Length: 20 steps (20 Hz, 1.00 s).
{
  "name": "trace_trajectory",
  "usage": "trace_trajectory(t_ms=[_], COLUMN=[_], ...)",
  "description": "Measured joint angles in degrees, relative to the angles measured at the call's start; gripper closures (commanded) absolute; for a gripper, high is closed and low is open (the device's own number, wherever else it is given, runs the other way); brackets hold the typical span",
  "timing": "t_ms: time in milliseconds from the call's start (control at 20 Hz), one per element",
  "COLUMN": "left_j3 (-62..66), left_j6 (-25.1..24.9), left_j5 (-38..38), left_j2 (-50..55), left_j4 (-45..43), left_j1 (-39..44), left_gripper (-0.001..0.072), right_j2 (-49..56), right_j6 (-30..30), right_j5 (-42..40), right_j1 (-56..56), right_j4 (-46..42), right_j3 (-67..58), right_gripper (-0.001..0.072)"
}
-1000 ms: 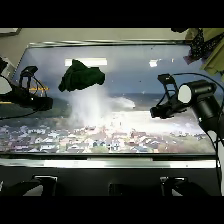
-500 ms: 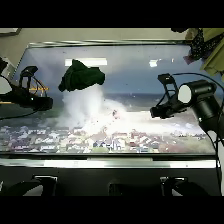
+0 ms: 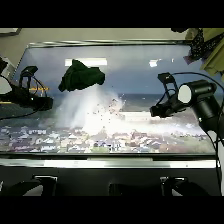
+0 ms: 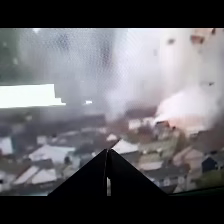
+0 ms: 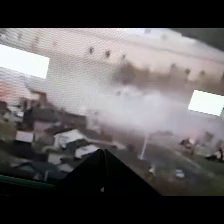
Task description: Fold the clothes and pants, and hang the long-sleeved shirts on hangers.
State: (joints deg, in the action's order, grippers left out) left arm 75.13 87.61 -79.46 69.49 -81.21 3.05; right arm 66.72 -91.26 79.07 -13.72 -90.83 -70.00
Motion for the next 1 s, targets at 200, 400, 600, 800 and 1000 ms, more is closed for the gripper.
trace_trajectory(t_ms=[200,400,600,800,1000], left_j3=[0.0,0.35,6.69,19.23,31.41], left_j6=[-0.02,1.29,4.7,6.16,7.67], left_j5=[0.28,5.53,15.37,20.11,24.02], left_j2=[0.0,0.39,8.04,25.14,41.53], left_j4=[0.0,-0.02,-0.07,-1.22,-1.73], left_j1=[0.0,0.0,0.17,0.22,0.24], left_gripper=[-0.0013,-0.0013,-0.0013,-0.0013,-0.0013], right_j2=[0.0,0.0,0.0,0.0,0.0], right_j6=[0.0,0.0,0.0,0.0,0.0], right_j5=[-0.04,-0.07,-0.02,-0.04,-1.09], right_j1=[0.0,0.0,0.0,0.0,0.0], right_j4=[0.02,0.17,0.15,0.15,0.11], right_j3=[0.0,0.0,0.0,0.0,0.0], right_gripper=[0.0677,0.0677,0.0676,0.0666,0.0523])
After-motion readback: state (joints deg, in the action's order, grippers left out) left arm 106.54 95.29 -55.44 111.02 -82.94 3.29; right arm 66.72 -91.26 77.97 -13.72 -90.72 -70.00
